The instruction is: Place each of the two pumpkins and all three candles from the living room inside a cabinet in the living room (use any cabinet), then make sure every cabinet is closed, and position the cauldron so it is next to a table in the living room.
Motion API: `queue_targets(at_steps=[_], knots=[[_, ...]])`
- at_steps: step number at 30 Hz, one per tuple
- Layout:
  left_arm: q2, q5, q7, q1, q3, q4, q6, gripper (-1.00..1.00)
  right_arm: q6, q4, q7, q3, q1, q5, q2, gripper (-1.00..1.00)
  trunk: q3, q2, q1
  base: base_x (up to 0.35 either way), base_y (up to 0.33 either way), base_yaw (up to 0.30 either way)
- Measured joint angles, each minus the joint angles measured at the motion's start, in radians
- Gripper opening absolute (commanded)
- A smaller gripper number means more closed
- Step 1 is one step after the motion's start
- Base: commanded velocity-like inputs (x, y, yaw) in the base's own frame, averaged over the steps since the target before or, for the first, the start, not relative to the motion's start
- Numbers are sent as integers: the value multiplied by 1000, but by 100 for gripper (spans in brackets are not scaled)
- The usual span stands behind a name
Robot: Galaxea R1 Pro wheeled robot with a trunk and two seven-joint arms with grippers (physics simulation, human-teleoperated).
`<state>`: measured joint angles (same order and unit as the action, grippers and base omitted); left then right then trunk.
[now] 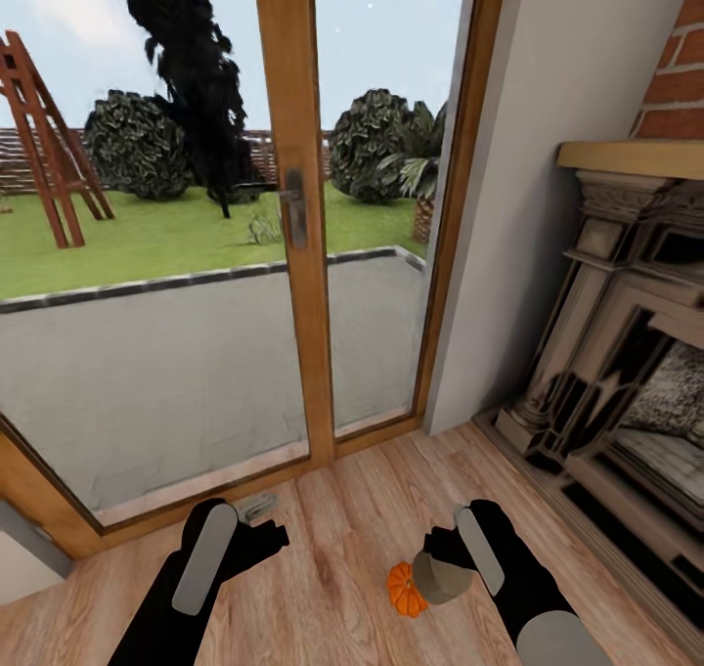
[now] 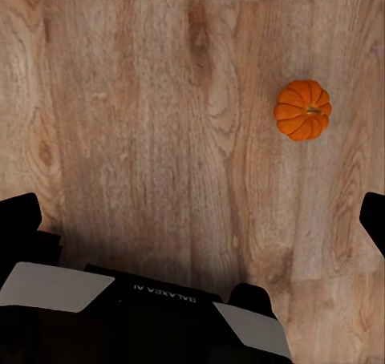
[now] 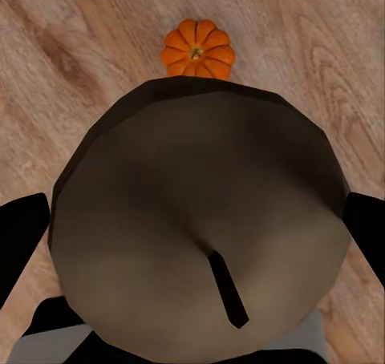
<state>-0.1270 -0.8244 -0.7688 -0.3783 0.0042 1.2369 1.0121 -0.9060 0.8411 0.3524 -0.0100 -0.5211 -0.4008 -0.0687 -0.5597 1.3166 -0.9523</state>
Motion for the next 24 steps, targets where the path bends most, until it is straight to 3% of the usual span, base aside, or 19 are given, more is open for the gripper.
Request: queue_targets(at_steps=[11, 20, 24], knots=[[0, 0, 0, 0, 0, 0, 0, 100, 3, 0, 2, 25, 0, -12, -4, -100, 34, -77, 42, 0, 0, -17], [0, 0, 0, 0, 0, 0, 0, 100, -5, 6, 5, 22, 0, -12, -8, -100, 63, -140, 77, 0, 0, -255], [0, 0, 1, 0, 0, 0, 0, 100, -6, 8, 4, 21, 0, -50, -9, -100, 75, -168, 92, 0, 0, -283]])
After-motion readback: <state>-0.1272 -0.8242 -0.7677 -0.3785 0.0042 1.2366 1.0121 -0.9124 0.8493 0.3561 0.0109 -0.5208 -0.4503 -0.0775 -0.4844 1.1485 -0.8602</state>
